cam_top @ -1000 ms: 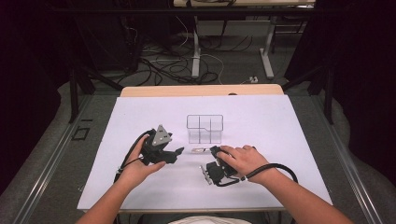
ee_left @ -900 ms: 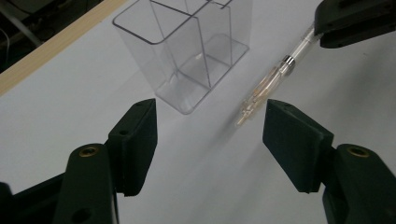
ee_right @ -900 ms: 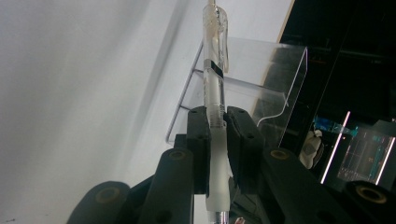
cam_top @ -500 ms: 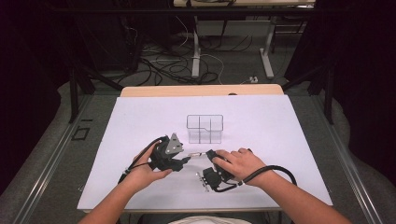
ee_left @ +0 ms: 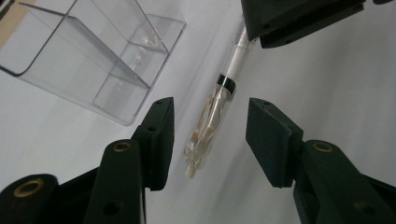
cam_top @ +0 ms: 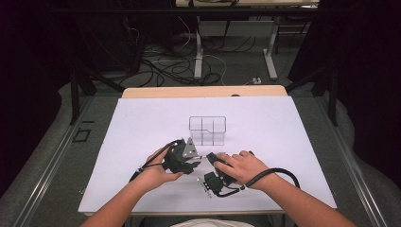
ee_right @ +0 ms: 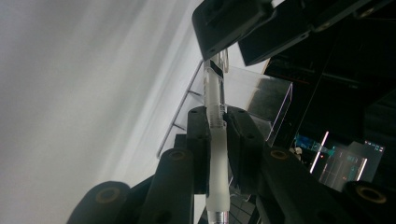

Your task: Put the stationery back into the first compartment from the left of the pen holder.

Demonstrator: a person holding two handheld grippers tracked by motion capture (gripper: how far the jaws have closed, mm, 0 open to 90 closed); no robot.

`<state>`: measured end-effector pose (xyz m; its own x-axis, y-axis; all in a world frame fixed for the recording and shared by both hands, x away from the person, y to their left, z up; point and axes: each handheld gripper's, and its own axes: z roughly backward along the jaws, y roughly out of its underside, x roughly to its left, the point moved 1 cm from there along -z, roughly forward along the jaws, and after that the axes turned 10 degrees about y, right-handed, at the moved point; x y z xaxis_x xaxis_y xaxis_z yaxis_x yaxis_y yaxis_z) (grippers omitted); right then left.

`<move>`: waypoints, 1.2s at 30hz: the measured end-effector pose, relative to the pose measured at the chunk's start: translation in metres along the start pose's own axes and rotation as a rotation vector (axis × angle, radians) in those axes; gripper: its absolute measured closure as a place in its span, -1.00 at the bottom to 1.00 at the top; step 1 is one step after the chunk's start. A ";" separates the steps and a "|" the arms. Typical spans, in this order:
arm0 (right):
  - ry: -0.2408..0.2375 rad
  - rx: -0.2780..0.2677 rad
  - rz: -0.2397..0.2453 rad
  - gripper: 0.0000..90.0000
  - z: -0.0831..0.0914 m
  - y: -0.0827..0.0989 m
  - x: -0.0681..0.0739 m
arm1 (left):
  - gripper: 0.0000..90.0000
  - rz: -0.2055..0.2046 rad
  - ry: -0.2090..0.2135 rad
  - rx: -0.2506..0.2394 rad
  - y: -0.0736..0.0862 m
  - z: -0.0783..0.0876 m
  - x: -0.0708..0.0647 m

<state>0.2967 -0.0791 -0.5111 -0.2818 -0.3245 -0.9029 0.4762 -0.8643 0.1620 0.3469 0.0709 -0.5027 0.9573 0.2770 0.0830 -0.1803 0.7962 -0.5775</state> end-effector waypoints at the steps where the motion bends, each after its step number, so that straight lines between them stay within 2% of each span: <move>1: 0.014 -0.003 0.007 0.78 0.000 0.000 0.000 | 0.20 -0.004 0.002 -0.001 -0.001 -0.002 0.000; 5: 0.008 -0.007 0.018 0.78 0.001 -0.001 0.000 | 0.30 -0.033 -0.010 0.018 -0.004 -0.009 -0.002; 7: 0.007 0.000 0.002 0.78 0.001 -0.001 0.002 | 0.34 -0.044 -0.009 0.021 -0.006 -0.011 -0.004; 8: 0.010 -0.004 0.015 0.78 0.001 -0.001 0.001 | 0.38 -0.062 -0.008 0.030 -0.006 -0.011 -0.004; 11: 0.008 -0.005 0.014 0.78 0.002 -0.001 0.002 | 0.46 -0.072 -0.009 0.029 -0.006 -0.013 -0.006; 13: 0.011 -0.011 0.017 0.77 0.001 -0.002 0.002 | 0.52 -0.112 -0.011 0.062 -0.006 -0.012 -0.005; 18: 0.010 -0.013 0.012 0.78 0.001 -0.003 0.003 | 0.63 -0.123 -0.016 0.054 -0.005 -0.011 -0.006; 23: 0.008 -0.012 0.013 0.77 0.000 -0.002 0.003 | 0.69 -0.161 -0.009 0.072 -0.005 -0.012 -0.006; 24: 0.006 -0.015 0.028 0.77 0.000 -0.003 0.002 | 0.70 -0.161 -0.007 0.072 -0.004 -0.012 -0.007; 29: 0.005 -0.016 0.015 0.77 -0.001 -0.002 0.004 | 0.72 -0.170 0.004 0.077 -0.004 -0.013 -0.006; 36: 0.000 -0.019 -0.001 0.76 -0.003 0.000 0.003 | 0.73 -0.160 0.017 0.069 -0.004 -0.013 -0.003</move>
<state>0.2984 -0.0785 -0.5152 -0.2828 -0.3234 -0.9030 0.4914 -0.8574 0.1532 0.3481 0.0596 -0.5114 0.9786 0.1353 0.1552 -0.0400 0.8645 -0.5011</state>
